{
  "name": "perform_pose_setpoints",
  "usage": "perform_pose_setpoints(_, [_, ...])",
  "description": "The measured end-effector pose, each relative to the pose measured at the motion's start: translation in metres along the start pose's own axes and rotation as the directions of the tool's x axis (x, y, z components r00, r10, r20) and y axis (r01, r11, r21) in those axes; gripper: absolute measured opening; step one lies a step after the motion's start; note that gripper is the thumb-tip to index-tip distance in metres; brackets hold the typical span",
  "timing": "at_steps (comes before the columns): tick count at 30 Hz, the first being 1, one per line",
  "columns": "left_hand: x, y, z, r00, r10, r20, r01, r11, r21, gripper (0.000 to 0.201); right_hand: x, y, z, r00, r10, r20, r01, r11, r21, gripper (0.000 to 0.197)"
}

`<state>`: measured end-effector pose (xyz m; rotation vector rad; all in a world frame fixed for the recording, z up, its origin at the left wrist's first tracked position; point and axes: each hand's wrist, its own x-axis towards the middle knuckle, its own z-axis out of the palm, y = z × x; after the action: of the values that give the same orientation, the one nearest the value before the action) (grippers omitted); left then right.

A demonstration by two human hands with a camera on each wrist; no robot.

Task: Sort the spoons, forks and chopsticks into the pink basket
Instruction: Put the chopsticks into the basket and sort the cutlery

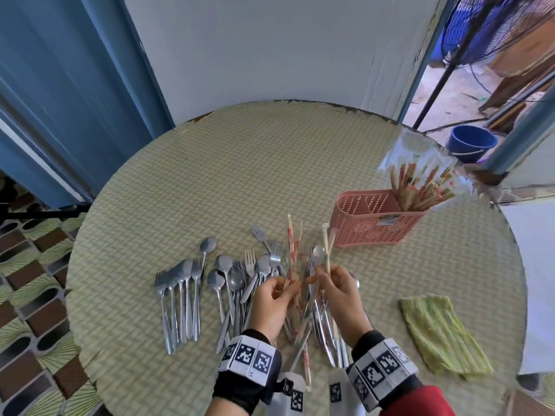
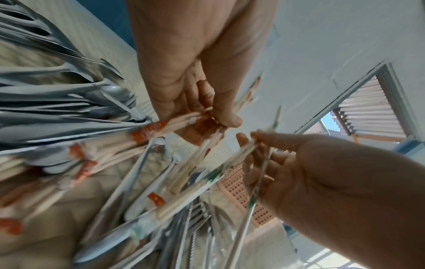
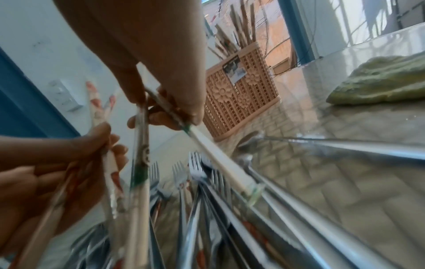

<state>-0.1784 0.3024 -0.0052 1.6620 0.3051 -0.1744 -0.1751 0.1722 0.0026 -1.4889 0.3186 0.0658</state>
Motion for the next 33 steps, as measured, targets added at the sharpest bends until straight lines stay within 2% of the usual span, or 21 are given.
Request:
perform_pose_setpoints(2, [0.003,0.01,0.009,1.0,0.023,0.006,-0.023,1.0,-0.014,0.011,0.003,-0.013,-0.013,0.998,-0.049,-0.044,0.049,0.999,0.007,0.015])
perform_pose_setpoints(5, [0.008,0.031,0.028,0.996,0.091,0.005,-0.091,0.996,-0.018,0.013,0.015,-0.035,-0.038,0.981,-0.169,-0.093,0.162,0.984,-0.076,0.015])
perform_pose_setpoints(10, [0.014,0.072,0.073,0.992,0.123,-0.014,-0.123,0.973,-0.195,0.012,0.037,-0.082,-0.091,0.926,-0.358,-0.12,0.325,0.918,-0.228,0.013])
perform_pose_setpoints(13, [0.016,0.101,0.103,0.968,0.252,-0.01,-0.248,0.943,-0.223,0.018,0.049,-0.111,-0.129,0.884,-0.418,-0.206,0.321,0.867,-0.382,0.008])
perform_pose_setpoints(16, [0.024,0.123,0.13,0.942,0.337,-0.004,-0.333,0.927,-0.171,0.021,0.065,-0.134,-0.168,0.826,-0.481,-0.293,0.307,0.821,-0.481,0.009])
perform_pose_setpoints(19, [0.038,0.135,0.156,0.921,0.378,-0.099,-0.387,0.915,-0.109,0.03,0.083,-0.145,-0.194,0.781,-0.523,-0.34,0.314,0.8,-0.511,0.009])
perform_pose_setpoints(21, [0.044,0.142,0.172,0.903,0.401,-0.154,-0.421,0.898,-0.127,0.032,0.091,-0.151,-0.206,0.76,-0.563,-0.326,0.329,0.765,-0.554,0.012])
perform_pose_setpoints(23, [0.048,0.147,0.184,0.895,0.409,-0.178,-0.433,0.892,-0.129,0.036,0.097,-0.154,-0.211,0.75,-0.59,-0.298,0.344,0.734,-0.586,0.013])
perform_pose_setpoints(26, [0.057,0.151,0.202,0.874,0.432,-0.223,-0.464,0.879,-0.114,0.021,0.107,-0.155,-0.212,0.743,-0.615,-0.263,0.382,0.713,-0.589,0.011])
perform_pose_setpoints(28, [0.063,0.15,0.213,0.863,0.436,-0.256,-0.471,0.877,-0.093,0.015,0.113,-0.153,-0.213,0.753,-0.606,-0.254,0.403,0.731,-0.551,0.007])
perform_pose_setpoints(31, [0.07,0.143,0.226,0.863,0.442,-0.244,-0.466,0.883,-0.047,0.014,0.12,-0.149,-0.213,0.761,-0.605,-0.231,0.433,0.741,-0.514,0.005])
perform_pose_setpoints(33, [0.075,0.137,0.233,0.863,0.444,-0.239,-0.466,0.884,-0.04,0.011,0.127,-0.142,-0.213,0.785,-0.586,-0.201,0.43,0.749,-0.503,0.002])
